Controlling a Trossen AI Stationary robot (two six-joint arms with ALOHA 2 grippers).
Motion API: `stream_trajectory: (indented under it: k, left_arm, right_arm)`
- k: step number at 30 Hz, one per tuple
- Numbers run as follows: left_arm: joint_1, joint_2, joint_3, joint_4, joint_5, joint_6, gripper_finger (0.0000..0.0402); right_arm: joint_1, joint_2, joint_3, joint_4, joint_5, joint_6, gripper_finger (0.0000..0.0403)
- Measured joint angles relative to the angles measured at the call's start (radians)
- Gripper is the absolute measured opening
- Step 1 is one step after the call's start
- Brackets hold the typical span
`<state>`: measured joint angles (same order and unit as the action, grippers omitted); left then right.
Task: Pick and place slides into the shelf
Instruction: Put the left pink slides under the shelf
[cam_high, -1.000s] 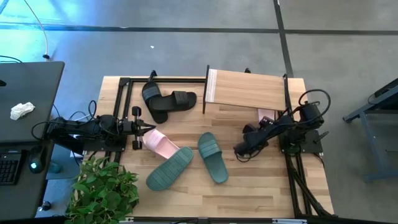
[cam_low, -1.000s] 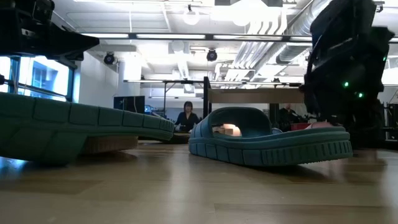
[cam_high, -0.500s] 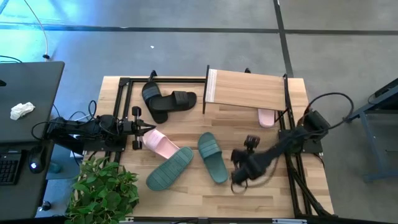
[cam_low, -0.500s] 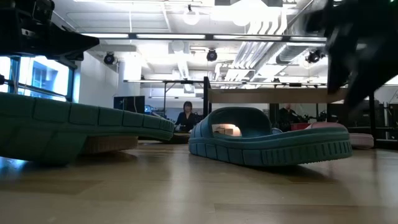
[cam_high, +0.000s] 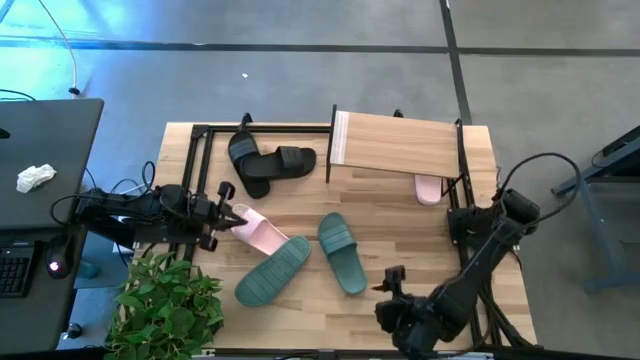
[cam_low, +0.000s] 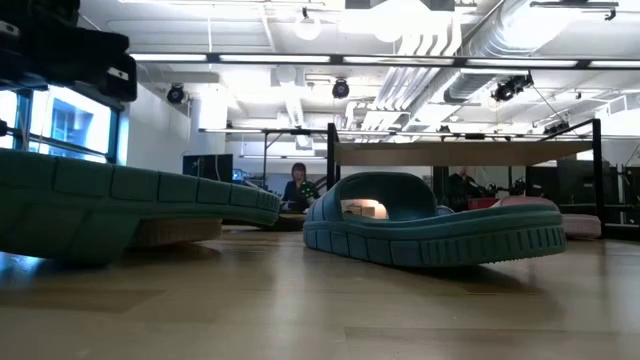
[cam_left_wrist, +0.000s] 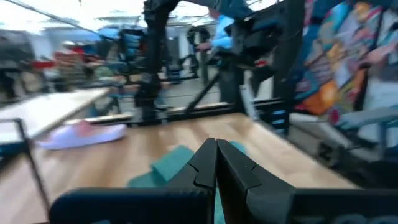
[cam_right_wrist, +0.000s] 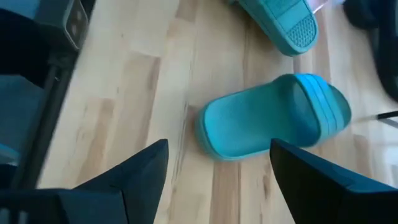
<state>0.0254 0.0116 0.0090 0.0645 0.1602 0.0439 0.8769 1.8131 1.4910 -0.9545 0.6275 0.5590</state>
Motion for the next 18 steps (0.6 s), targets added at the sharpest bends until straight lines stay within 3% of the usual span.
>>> stream_trajectory:
  k: [3,10,18]
  left_arm:
    - [0.0,0.003,0.0,0.0,-0.007,-0.082,0.0001]
    - [0.001,0.006,0.003,-0.006,-0.204,-0.264,0.0001]
    - [0.0,0.139,0.117,-0.183,-0.239,-0.366,0.0001]
  right_arm:
    - [-0.005,0.023,0.0,-0.009,0.019,-0.002,0.027]
    - [-0.042,0.079,0.0,-0.032,0.0,0.01,0.027]
    - [-0.066,0.113,-0.001,-0.048,-0.008,0.001,0.027]
